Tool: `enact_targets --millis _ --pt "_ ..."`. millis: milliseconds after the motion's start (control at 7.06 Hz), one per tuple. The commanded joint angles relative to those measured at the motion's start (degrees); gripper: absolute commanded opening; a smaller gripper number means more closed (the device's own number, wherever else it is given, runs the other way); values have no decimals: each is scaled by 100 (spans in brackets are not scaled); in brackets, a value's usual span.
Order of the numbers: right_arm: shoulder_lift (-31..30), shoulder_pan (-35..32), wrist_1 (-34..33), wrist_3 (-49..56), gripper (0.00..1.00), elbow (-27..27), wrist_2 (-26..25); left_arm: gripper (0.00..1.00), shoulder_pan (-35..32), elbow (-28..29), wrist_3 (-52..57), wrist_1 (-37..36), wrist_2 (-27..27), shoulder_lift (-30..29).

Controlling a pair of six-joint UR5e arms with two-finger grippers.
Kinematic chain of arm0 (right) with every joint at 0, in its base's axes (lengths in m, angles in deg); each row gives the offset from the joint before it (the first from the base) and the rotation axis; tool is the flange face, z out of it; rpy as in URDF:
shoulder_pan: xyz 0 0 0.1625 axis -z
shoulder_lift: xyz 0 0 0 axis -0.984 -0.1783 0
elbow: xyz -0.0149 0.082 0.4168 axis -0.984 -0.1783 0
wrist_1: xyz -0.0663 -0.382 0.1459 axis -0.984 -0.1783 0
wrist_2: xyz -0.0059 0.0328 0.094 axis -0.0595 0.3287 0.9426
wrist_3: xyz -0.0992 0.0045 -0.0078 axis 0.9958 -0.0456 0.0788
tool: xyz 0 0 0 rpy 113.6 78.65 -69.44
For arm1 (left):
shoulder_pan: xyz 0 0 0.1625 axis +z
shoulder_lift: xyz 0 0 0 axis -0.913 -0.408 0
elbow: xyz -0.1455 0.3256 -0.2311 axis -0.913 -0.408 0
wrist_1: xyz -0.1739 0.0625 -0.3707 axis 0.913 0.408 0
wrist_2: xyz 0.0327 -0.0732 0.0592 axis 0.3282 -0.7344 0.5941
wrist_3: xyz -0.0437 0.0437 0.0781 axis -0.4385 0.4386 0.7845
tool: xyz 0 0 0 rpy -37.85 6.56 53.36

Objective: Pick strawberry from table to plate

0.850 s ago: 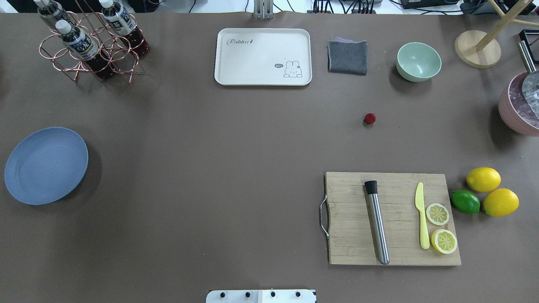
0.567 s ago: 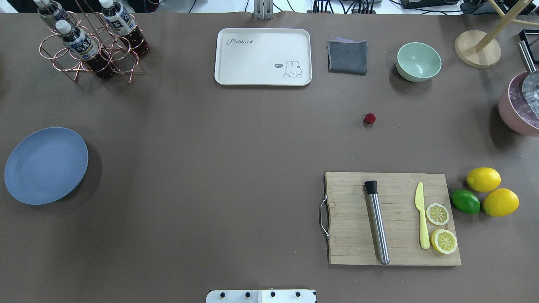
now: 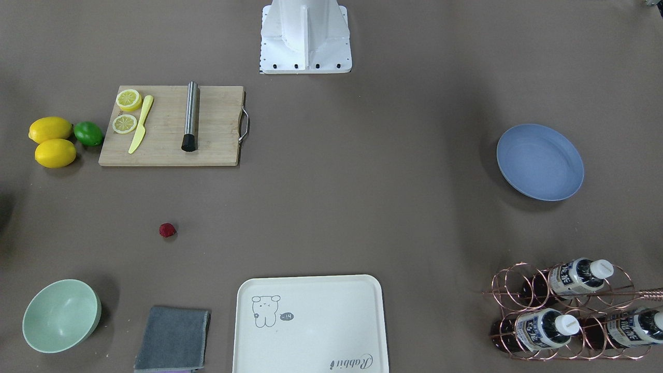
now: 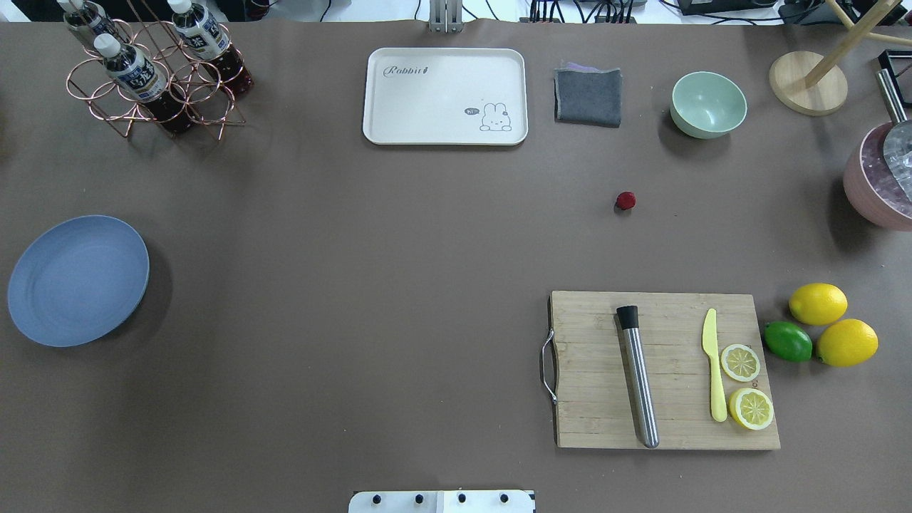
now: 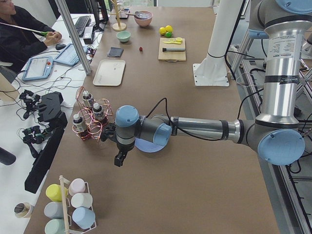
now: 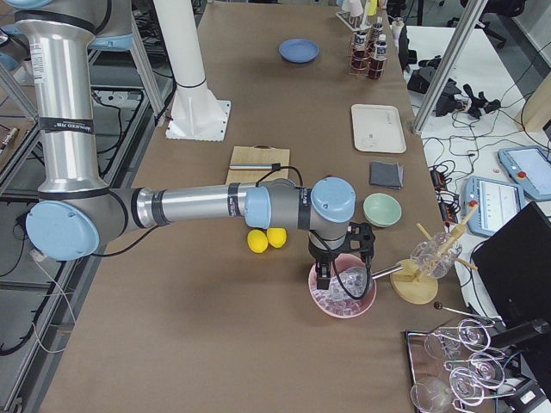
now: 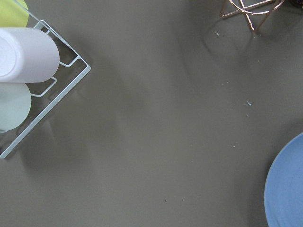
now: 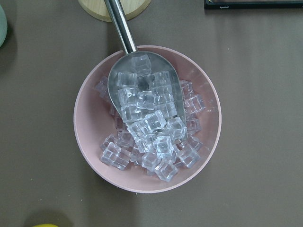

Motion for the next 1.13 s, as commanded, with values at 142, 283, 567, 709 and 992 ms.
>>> enact_targets --millis 142,283,567,709,992 --pt "0 0 0 26 100 -18 0 98 6 15 0 0 12 1" --pt "-17 -9 0 35 100 -10 17 98 -3 7 0 9 4 1" --pt "-44 0 0 35 100 16 26 98 -3 7 -9 9 4 -8" --pt "-44 0 0 35 100 17 26 98 -3 15 -9 9 4 -8" --pt "-79 -9 9 35 100 25 26 98 -3 15 -9 9 4 -8"
